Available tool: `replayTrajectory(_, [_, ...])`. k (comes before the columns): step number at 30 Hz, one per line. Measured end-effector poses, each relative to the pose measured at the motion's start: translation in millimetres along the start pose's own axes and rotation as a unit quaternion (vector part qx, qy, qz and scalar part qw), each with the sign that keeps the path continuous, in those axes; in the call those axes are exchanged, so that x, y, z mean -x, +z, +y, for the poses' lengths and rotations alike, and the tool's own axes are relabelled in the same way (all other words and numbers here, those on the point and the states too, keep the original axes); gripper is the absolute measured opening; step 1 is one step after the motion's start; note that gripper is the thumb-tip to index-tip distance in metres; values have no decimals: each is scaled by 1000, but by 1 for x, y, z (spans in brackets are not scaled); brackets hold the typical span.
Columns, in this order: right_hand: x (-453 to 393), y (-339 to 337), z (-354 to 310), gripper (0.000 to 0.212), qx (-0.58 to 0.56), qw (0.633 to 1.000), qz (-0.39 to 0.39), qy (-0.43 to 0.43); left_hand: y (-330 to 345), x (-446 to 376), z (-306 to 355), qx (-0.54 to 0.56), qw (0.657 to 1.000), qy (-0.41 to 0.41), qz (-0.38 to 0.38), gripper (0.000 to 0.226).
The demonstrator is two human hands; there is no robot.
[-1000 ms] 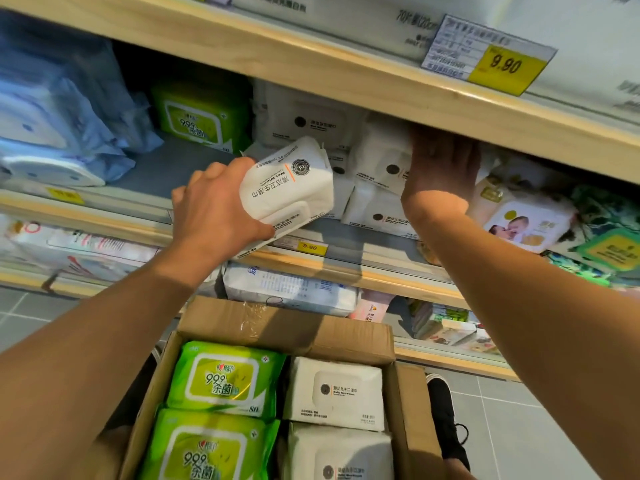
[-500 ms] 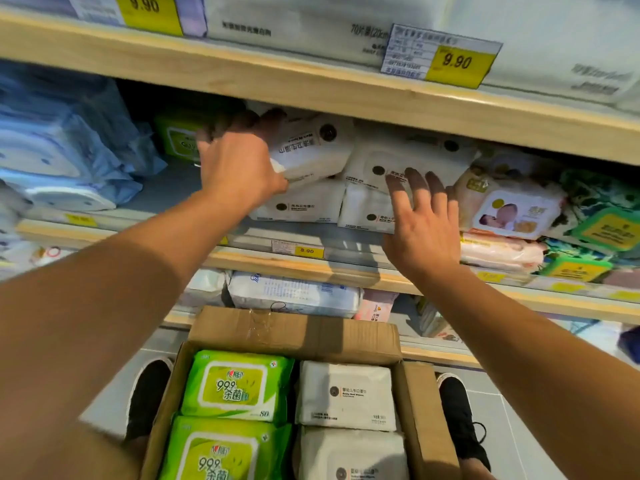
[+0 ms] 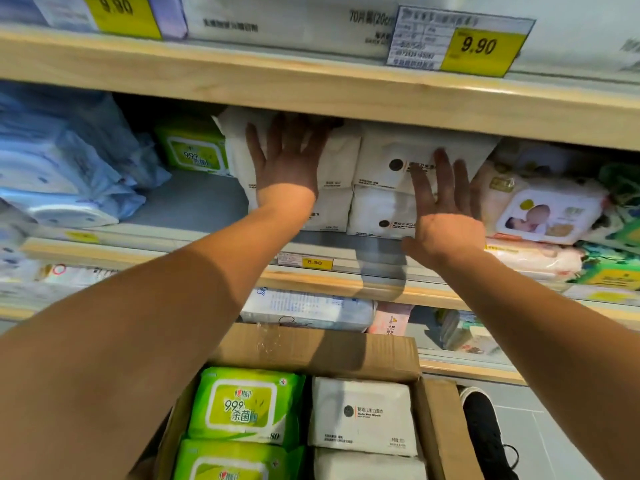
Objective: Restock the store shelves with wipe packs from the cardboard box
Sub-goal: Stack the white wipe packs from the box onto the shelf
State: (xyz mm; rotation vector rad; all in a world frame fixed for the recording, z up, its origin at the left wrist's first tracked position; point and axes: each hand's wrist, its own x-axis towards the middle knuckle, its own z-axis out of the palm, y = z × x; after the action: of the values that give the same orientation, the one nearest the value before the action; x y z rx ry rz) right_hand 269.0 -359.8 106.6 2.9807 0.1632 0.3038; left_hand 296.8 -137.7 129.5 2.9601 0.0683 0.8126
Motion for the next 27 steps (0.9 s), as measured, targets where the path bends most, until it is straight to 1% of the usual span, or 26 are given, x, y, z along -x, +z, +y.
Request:
replayTrajectory(1, [-1, -1, 1, 108, 2, 1000, -7, -1, 4, 0, -4, 5, 1000, 11, 16, 85])
replayTrajectory(3, [0, -5, 0, 107, -7, 1000, -15, -2, 9, -6, -14, 17, 999, 31, 24, 86])
replayTrajectory(8, [8, -22, -9, 99, -62, 997, -39, 17, 6, -19, -26, 12, 998, 59, -17, 81])
replayTrajectory(11, [20, -36, -18, 82, -56, 997, -61, 8, -5, -10, -25, -11, 996, 65, -52, 77])
replayTrajectory(12, [26, -39, -21, 81, -53, 997, -61, 1, -10, -4, -24, -18, 996, 68, -50, 77])
replayTrajectory(13, [33, -40, -24, 85, -54, 997, -51, -10, -16, 4, -22, -16, 997, 68, -45, 77])
replayTrajectory(15, [50, -41, -31, 90, -70, 996, -32, -35, -28, 29, -20, 15, 996, 63, -58, 67])
replayTrajectory(17, [73, -36, -37, 87, -96, 993, -46, -49, -34, 64, -20, 48, 993, 75, -78, 57])
replayTrajectory(19, [99, -28, -42, 83, -116, 990, -65, -53, -37, 101, -21, 87, 988, 90, -87, 63])
replayTrajectory(21, [128, -19, -46, 80, -130, 986, -88, -63, -38, 138, -23, 116, 982, 94, -115, 68])
replayTrajectory(23, [157, -8, -50, 81, -141, 980, -120, -72, -36, 175, -23, 130, 976, 102, -143, 69])
replayTrajectory(27, [213, 13, -53, 79, -145, 968, -187, -87, -36, 246, -22, 146, 965, 94, -199, 67])
